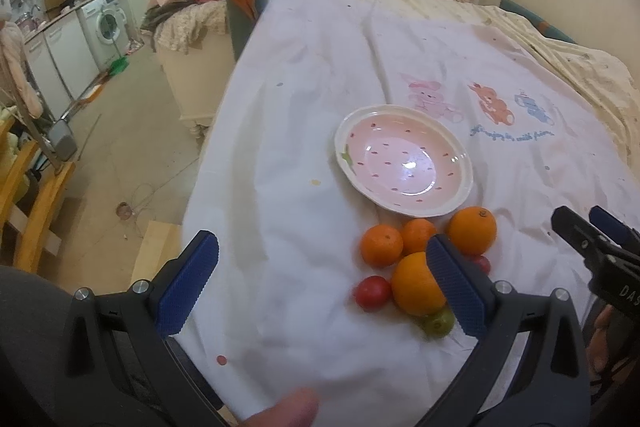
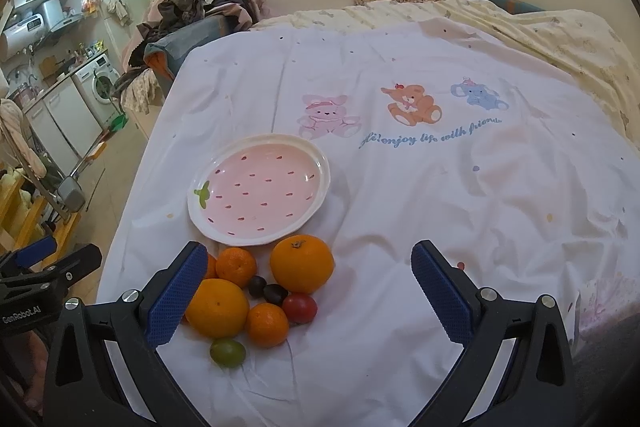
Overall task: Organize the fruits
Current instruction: 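Grasp a large orange with the left tool while the right tool grasps another orange, then carry both held oranges over the pink strawberry plate with both tools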
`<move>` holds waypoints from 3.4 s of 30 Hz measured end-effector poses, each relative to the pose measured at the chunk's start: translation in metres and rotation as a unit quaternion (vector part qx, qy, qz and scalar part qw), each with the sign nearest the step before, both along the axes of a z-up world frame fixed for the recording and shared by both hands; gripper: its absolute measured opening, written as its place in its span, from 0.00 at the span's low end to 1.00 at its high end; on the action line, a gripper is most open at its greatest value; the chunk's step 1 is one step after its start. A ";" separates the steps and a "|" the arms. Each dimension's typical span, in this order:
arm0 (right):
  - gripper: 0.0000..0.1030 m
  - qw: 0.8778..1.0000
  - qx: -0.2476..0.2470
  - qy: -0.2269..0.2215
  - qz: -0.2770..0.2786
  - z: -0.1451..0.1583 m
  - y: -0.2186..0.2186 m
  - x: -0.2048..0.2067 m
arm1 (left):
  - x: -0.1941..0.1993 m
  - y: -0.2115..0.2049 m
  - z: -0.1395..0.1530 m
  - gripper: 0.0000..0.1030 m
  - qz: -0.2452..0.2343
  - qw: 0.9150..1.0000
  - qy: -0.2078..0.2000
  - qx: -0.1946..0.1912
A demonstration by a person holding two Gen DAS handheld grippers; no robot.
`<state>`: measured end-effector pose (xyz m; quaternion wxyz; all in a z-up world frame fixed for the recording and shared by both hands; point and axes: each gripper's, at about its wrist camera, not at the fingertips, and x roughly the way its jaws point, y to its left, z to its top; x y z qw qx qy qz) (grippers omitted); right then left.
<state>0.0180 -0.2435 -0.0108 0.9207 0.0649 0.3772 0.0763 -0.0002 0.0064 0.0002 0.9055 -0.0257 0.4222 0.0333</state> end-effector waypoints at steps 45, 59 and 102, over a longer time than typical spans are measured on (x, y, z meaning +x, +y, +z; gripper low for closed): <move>1.00 0.976 0.120 0.142 -0.110 -0.037 -0.078 0.027 | 0.085 -0.102 -0.095 0.55 -0.084 0.942 0.326 -0.005; 1.00 0.978 0.114 0.135 -0.115 -0.034 -0.079 0.023 | 0.069 -0.048 -0.015 0.48 -0.072 0.965 0.241 -0.075; 0.60 0.974 0.076 0.209 0.051 -0.027 -0.026 0.078 | 0.069 0.005 -0.019 0.47 -0.048 0.979 0.161 -0.114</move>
